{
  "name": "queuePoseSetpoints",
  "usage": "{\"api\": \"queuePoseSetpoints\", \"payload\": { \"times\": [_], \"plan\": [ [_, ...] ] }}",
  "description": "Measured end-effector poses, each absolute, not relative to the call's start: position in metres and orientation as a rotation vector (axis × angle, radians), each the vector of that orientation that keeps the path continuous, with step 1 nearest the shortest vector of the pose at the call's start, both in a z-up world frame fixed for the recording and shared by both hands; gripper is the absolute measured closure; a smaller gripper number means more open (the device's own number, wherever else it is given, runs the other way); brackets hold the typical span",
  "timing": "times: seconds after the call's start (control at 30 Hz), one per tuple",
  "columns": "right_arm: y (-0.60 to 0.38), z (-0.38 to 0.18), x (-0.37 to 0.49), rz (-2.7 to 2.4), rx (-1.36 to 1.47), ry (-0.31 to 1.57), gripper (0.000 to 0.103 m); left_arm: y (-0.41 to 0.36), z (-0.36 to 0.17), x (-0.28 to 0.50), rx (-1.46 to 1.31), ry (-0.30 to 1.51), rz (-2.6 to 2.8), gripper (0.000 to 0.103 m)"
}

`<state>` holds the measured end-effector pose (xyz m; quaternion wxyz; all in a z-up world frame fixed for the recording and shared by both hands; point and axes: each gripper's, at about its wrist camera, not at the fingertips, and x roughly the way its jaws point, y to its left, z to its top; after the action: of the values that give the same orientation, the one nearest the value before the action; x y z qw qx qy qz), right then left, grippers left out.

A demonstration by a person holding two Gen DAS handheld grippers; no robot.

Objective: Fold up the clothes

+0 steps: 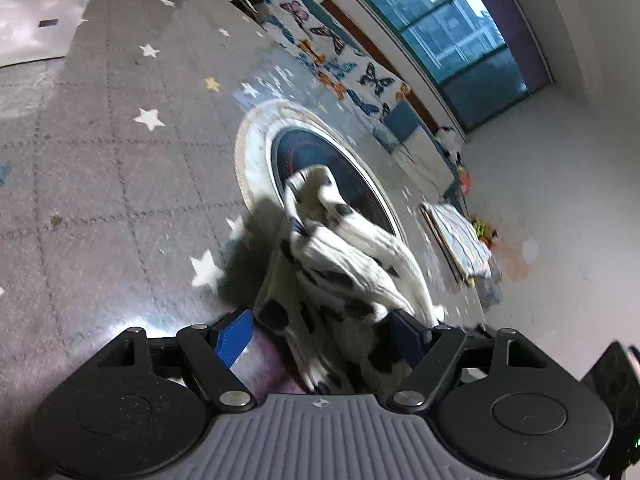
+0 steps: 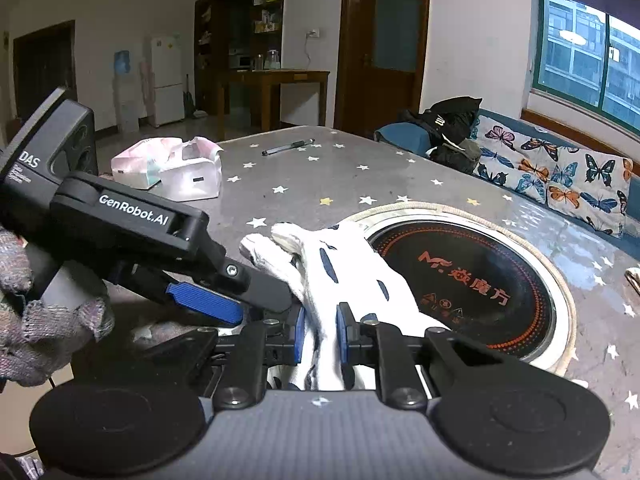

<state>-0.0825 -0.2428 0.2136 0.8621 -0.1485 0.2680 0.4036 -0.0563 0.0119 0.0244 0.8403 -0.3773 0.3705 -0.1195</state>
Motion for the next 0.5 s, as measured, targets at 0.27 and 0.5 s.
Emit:
{"api": "queuePoseSetpoints", "payload": {
  "times": [0.27, 0.5],
  "plan": [
    [-0.243, 0.204, -0.081, 0.829, -0.339, 0.582, 0.086, 0.007, 0.014, -0.052, -0.831, 0.772, -0.287, 0.072],
    [-0.239, 0.199, -0.100, 0.854, -0.459, 0.538, 0.062, 0.007, 0.020, -0.051, -0.822, 0.745, -0.316, 0.088]
  ]
}}
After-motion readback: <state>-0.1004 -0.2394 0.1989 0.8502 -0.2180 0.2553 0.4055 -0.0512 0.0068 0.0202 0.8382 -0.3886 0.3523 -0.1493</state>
